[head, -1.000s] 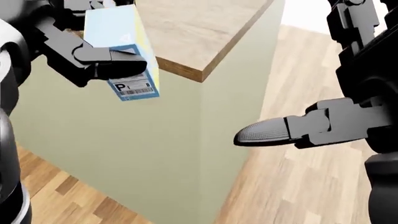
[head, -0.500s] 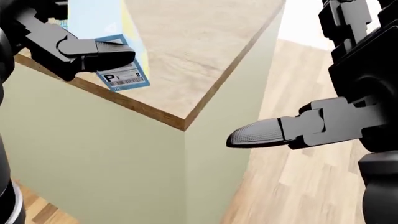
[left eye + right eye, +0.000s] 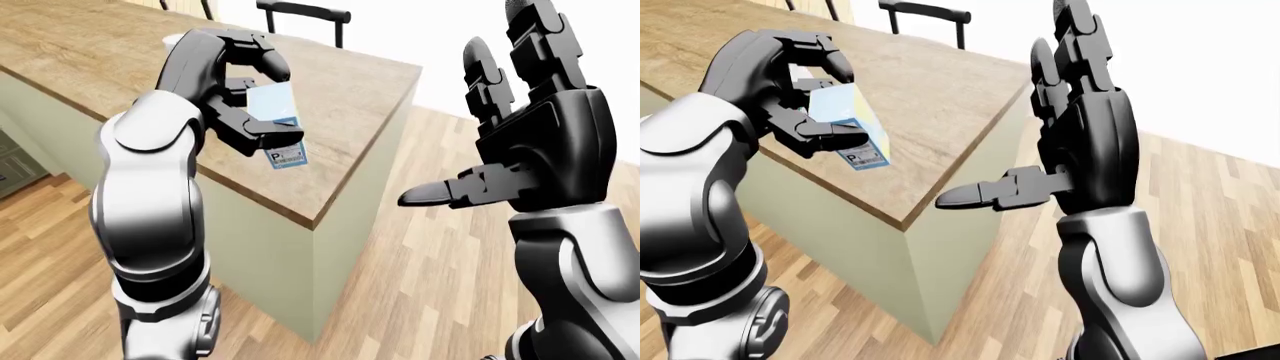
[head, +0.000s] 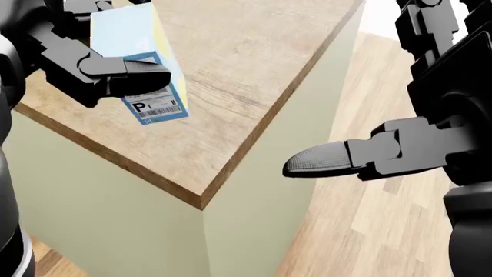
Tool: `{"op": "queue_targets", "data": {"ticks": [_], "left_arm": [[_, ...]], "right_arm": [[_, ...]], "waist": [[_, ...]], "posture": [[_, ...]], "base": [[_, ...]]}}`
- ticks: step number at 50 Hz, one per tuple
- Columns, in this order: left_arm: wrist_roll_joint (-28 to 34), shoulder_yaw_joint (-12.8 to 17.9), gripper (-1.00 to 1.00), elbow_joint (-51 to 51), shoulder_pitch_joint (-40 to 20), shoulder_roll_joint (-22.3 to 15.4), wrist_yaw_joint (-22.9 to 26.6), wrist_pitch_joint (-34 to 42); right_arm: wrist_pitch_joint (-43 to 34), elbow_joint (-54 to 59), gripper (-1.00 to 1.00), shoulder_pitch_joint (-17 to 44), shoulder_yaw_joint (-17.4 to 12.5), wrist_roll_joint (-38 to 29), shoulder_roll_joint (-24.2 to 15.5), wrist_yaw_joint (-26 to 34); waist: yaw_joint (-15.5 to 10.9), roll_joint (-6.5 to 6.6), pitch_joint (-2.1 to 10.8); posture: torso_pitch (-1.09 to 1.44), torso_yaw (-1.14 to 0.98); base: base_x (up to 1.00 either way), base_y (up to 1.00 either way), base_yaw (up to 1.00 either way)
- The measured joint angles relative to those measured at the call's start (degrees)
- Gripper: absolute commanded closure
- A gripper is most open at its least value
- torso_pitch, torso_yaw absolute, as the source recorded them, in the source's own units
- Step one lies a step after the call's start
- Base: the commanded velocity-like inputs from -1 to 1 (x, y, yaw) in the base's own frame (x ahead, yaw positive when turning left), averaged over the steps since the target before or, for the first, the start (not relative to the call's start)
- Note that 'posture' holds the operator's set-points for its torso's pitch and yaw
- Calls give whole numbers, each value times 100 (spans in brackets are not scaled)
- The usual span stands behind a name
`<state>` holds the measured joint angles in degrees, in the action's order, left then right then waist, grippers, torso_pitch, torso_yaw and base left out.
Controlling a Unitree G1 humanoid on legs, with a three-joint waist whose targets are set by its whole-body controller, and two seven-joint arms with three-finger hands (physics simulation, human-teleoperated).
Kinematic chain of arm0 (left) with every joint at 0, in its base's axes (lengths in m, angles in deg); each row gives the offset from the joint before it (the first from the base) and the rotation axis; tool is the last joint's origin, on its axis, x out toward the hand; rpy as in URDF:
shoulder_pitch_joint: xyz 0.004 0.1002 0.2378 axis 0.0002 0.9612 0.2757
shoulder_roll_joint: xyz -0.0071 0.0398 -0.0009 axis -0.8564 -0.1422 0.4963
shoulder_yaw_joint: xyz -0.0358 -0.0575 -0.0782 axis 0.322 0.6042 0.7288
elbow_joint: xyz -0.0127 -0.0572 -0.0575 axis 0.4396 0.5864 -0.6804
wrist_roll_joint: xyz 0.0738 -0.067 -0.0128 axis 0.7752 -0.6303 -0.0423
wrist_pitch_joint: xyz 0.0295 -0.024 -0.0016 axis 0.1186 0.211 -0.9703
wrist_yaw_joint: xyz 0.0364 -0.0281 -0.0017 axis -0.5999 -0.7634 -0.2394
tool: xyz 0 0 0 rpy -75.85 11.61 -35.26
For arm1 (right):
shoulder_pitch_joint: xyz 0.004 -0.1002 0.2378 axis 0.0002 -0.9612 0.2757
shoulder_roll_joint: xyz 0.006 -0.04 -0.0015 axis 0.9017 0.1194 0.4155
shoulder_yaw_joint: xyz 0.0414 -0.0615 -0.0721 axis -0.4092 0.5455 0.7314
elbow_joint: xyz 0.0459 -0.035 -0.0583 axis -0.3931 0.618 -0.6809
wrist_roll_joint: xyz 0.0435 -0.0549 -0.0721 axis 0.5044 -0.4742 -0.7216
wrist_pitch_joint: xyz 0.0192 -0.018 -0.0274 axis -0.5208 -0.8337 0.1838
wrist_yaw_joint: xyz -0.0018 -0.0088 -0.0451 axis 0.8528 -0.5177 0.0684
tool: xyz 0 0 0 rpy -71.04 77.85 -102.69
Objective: Move the drinks to the dining counter.
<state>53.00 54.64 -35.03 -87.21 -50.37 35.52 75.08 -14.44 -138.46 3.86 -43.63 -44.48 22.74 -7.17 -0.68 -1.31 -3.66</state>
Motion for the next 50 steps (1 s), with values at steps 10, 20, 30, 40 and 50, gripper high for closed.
{"op": "queue_targets", "data": {"ticks": [10, 20, 30, 40, 50], "left_arm": [[-27, -26, 100, -222, -109, 13, 32, -80], [-63, -85, 100, -85, 16, 75, 49, -109], [-5, 79, 100, 394, 151, 24, -128, -538], [93, 101, 100, 920, 150, -12, -279, -1016], [215, 152, 100, 1602, 396, 11, -415, -1543]], "right_arm": [[113, -43, -100, -27, -12, -86, 39, 7], [209, 39, -100, -149, -14, -161, 71, 51], [263, 37, -100, -170, 15, -210, 107, 110], [162, -4, -100, -57, -60, -147, 78, 98], [258, 30, -100, -150, -52, -103, 63, 57]], "waist": [[20, -129, -80], [38, 79, 34], [26, 20, 82], [18, 3, 83], [10, -8, 63]], "posture": [[0, 0], [0, 0], [0, 0], [0, 0], [0, 0]], "base": [[0, 0, 0], [0, 0, 0], [0, 0, 0], [0, 0, 0], [0, 0, 0]]}}
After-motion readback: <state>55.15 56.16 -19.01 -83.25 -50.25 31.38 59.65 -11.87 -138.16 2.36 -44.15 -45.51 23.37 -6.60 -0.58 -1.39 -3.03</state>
